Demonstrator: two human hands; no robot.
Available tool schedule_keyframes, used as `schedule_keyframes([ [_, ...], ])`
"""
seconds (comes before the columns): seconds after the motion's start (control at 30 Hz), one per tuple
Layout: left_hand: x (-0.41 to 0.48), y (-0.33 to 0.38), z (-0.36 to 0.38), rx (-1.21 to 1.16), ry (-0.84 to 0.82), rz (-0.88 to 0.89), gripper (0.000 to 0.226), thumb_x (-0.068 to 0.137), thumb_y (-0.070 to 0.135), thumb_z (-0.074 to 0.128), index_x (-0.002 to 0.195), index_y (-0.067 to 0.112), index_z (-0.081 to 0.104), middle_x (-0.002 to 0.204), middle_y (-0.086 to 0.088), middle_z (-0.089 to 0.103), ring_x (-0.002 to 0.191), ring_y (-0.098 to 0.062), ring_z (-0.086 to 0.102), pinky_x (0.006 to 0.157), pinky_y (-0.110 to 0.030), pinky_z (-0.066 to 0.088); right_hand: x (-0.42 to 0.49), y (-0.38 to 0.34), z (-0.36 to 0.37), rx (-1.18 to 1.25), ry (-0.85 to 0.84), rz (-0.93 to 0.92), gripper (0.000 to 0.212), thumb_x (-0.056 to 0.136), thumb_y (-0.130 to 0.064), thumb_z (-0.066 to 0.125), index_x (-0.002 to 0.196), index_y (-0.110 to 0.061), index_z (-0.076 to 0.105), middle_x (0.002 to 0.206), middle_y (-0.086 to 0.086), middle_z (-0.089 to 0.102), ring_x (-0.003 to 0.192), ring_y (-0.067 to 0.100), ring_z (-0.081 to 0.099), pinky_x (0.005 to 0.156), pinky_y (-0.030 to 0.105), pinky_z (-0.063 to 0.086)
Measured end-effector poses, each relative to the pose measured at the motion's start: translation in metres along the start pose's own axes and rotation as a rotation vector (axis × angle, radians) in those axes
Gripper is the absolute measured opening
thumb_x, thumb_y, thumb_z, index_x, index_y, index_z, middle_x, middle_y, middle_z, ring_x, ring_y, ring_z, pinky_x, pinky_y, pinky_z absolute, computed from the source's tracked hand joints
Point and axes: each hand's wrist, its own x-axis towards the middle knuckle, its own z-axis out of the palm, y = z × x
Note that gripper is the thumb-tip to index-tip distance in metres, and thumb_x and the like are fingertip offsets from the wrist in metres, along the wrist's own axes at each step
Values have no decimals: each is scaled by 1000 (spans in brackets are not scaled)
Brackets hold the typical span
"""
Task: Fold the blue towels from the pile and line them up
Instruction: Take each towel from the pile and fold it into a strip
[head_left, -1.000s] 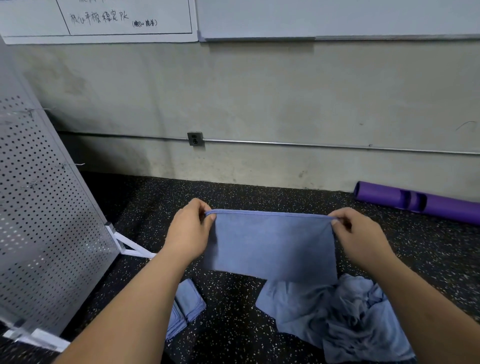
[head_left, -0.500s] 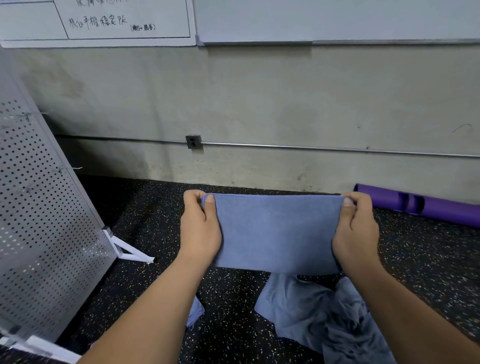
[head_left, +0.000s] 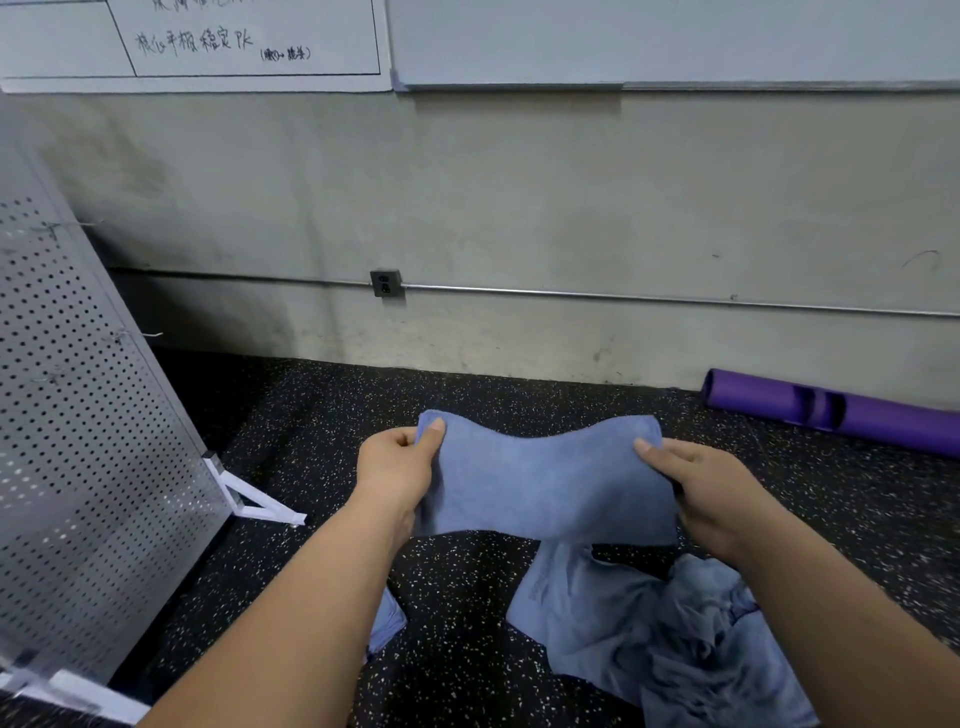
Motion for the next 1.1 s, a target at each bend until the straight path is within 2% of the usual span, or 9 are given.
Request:
schedule_keyframes([
  [0.1,-4,5,-1,43,15,41,34,106,35,64,80,12,62,79,-6,58,74,-21,45,63,-33,33,7,3,-4,-16,148,-101,21,106,-26,63,113,-11,76,108,10,81,99,25,77,86,42,61],
  [0.27,-16,14,-3,307,85,443,32,111,36,48,87,16,49,75,1,56,67,-13,48,58,-28,35,2,1,4,-507,390,-435,19,110,-35,52,103,-22,64,88,-3,73,84,15,67,71,33,47],
  [0.33,-19,16,-3,303,123,540,28,112,37,48,89,21,51,74,1,58,62,-4,49,55,-18,36,0,-1,6,-521,460,-487,22,110,-38,50,100,-21,61,88,-1,71,84,16,65,69,31,45],
  [0.5,-16,17,-5,230,150,581,23,109,40,55,95,23,62,80,2,67,71,-10,57,62,-19,42,1,-5,4,-411,576,-474,23,102,-45,66,111,-25,71,90,-6,74,88,12,69,80,36,51],
  [0.6,-10,12,-5,203,122,471,16,104,45,63,107,30,64,87,5,68,77,-9,62,68,-30,44,1,-5,3,-282,483,-408,26,99,-44,71,119,-28,71,96,-6,74,90,13,71,85,40,59],
  [0.7,-3,7,-8,142,25,250,34,99,47,71,125,29,61,99,-4,69,85,-15,64,71,-32,47,2,-3,-1,-227,293,-329,26,103,-32,68,129,-35,66,94,4,75,84,16,71,72,33,57],
  [0.8,3,5,-15,133,-123,110,38,100,35,73,135,33,58,112,-14,69,93,-22,66,75,-33,51,11,2,-12,-228,146,-267,33,106,-21,63,128,-45,68,95,14,77,84,26,68,76,41,55],
  [1.0,7,3,-24,118,-181,208,30,106,11,61,109,36,77,91,-20,67,79,-23,52,69,-32,40,13,5,-22,-331,149,-317,32,108,-11,57,103,-29,83,108,-2,79,97,19,70,83,38,54],
  [1.1,7,2,-22,129,-145,257,28,106,12,62,99,31,81,99,-21,71,78,-18,49,62,-29,37,13,4,-22,-335,140,-310,30,107,-11,58,105,-28,83,107,-8,79,100,15,70,90,39,56],
])
